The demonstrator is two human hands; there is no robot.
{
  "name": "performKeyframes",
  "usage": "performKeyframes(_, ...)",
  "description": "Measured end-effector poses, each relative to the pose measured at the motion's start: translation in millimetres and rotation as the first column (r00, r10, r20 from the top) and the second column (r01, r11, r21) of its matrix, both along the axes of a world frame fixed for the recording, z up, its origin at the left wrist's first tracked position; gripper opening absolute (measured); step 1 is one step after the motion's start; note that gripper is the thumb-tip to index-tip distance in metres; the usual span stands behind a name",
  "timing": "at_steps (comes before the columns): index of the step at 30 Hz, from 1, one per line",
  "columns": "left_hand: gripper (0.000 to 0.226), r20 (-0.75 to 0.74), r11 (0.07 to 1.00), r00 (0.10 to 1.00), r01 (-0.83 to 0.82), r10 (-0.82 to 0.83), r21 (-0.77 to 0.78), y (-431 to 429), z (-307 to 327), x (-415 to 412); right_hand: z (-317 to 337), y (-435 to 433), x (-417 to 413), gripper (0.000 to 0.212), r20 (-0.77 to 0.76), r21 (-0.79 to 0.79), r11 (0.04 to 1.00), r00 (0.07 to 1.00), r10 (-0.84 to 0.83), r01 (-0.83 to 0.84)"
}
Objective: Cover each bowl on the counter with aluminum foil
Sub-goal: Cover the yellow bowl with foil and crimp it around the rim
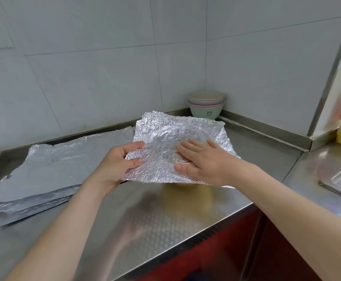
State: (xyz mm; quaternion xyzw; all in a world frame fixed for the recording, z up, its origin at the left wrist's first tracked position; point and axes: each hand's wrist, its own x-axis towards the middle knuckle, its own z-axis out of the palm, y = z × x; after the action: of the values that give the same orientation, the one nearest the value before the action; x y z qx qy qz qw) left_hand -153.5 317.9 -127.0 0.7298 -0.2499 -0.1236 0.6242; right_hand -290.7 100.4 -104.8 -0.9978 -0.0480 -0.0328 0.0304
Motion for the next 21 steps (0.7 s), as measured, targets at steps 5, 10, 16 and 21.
performKeyframes(5,0.048,0.017,1.0,1.0,-0.013,0.012,0.014,8,0,5,-1,-3,-3,0.078,0.052,0.022,0.999,0.998,0.024,-0.025)
performKeyframes(10,0.055,0.12,0.961,0.987,-0.132,0.106,0.243,11,6,11,-6,-5,-1,0.089,0.006,0.037,0.999,1.0,-0.008,0.008)
performKeyframes(16,0.038,0.829,0.882,0.546,-0.325,-0.119,0.34,-8,32,-35,-11,-6,2,0.091,0.057,0.002,1.0,0.998,-0.001,0.001)
performKeyframes(21,0.055,0.787,0.837,0.492,-0.19,-0.372,0.514,-28,0,-43,-12,-7,-5,0.086,0.117,0.179,0.983,0.992,-0.05,0.029)
